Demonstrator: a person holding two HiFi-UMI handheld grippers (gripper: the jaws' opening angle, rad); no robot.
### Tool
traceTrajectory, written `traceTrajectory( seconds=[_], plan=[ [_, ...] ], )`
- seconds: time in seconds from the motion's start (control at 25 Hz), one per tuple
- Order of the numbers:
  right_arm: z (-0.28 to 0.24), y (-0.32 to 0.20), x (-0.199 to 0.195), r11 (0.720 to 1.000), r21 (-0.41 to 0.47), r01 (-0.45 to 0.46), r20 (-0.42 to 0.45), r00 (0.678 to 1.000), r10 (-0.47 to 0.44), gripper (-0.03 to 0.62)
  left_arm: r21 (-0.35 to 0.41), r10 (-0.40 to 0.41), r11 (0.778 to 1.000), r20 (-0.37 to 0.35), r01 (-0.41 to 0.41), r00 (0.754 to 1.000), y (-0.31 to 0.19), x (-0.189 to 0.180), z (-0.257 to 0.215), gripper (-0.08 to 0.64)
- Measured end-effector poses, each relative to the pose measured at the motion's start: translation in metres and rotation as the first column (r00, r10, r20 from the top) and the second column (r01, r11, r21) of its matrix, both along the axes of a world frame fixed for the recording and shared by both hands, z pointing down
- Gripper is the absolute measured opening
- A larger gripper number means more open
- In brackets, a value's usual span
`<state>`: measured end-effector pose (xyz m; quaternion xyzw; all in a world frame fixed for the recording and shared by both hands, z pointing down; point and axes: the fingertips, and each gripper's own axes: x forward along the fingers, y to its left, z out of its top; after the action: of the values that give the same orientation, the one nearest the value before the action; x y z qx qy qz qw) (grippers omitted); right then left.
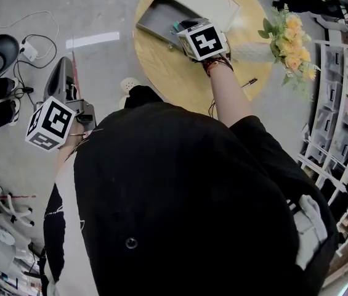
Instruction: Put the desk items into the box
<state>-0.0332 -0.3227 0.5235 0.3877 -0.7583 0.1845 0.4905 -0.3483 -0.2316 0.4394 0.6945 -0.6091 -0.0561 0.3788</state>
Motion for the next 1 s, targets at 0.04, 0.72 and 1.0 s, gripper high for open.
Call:
traceTrajectory(
  seconds=[0.04,0.72,1.0],
  plan=[
    [0.000,0.002,-0.001,1.000,-0.006,0.002,0.003,1.000,-0.002,0.027,0.000,0.001,1.000,-0.001,-0.001,1.000,0.000,0.000,0.000,0.009],
    [0.006,0.011,-0.010,0.999,-0.034,0.018,-0.004,1.000,-0.018,0.054,0.004,-0.019,1.000,0.000,0.019,1.000,0.011,-0.011,0.000,0.009],
    [0.008,0.015,-0.012,0.999,-0.040,0.026,-0.012,1.000,-0.027,0.060,0.003,-0.034,0.999,-0.006,0.034,0.999,0.018,-0.014,0.001,0.009]
  ],
)
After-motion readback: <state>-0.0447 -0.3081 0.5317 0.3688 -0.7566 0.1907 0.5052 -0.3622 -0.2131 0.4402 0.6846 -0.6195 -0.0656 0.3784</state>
